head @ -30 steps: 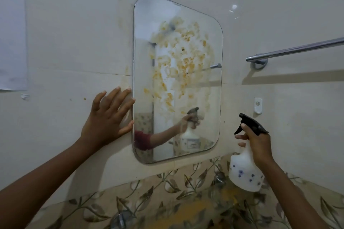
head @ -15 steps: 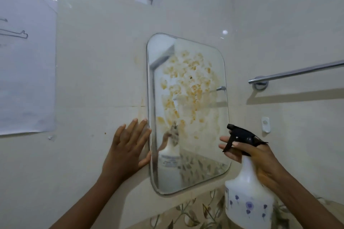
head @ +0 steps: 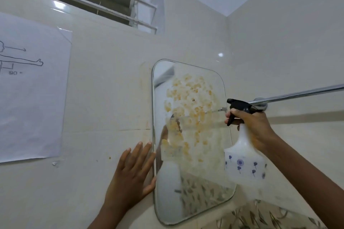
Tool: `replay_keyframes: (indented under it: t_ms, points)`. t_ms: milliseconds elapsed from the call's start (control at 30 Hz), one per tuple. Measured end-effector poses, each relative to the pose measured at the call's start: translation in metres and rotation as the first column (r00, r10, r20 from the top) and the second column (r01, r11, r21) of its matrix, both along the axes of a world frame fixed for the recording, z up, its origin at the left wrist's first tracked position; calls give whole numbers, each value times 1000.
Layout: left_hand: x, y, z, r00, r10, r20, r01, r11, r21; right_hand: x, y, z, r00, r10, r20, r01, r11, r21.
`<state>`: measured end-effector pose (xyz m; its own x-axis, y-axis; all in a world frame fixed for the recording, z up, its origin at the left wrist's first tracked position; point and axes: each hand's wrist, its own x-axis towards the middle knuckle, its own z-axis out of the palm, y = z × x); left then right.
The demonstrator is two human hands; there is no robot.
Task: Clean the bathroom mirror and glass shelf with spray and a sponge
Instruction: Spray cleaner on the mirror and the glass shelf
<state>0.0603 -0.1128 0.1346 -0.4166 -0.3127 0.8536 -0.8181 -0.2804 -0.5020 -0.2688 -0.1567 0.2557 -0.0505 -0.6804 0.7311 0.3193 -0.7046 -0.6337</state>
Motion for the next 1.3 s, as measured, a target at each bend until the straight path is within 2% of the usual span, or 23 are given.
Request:
replay_keyframes:
  t_ms: [333, 467, 533, 667, 767, 867, 933, 1100, 1300]
  points:
    - [0, -1, -1, 1000, 9, -3, -9, 1000, -4, -38, -11, -20, 985, -163, 61, 152, 977, 148]
    - [-1, 0, -1, 1000, 10, 2, -10, 1000, -5, -47, -16, -34, 980, -138, 147, 105, 972, 212]
    - [-2, 0, -1, 1000, 12, 1, -12, 1000, 2, -48, -12, -38, 991, -113, 68, 98, 977, 190]
    - [-2, 0, -1, 1000, 17, -1, -17, 1000, 3, -41, 9, -44, 957, -81, -279, 94, 995, 35]
    - [-2, 1, -1, 1000, 19, -8, -19, 1000, 13, -35, 22, -49, 941, -34, -337, 36, 999, 2]
    - [-2, 1, -1, 1000, 28, -5, -28, 999, 20, -36, 25, -56, 951, -16, -308, 20, 1000, 8]
    - [-2, 2, -1, 999, 30, -11, -30, 999, 18, -41, 21, -59, 960, -73, -269, 83, 996, 25]
    - [-3, 2, -1, 1000, 31, 1, -31, 999, 7, -57, -4, -72, 960, -216, -180, 246, 954, 170]
    - [-3, 1, -1, 998, 54, 11, -54, 999, 8, -69, -16, -88, 965, -246, -88, 261, 921, 290]
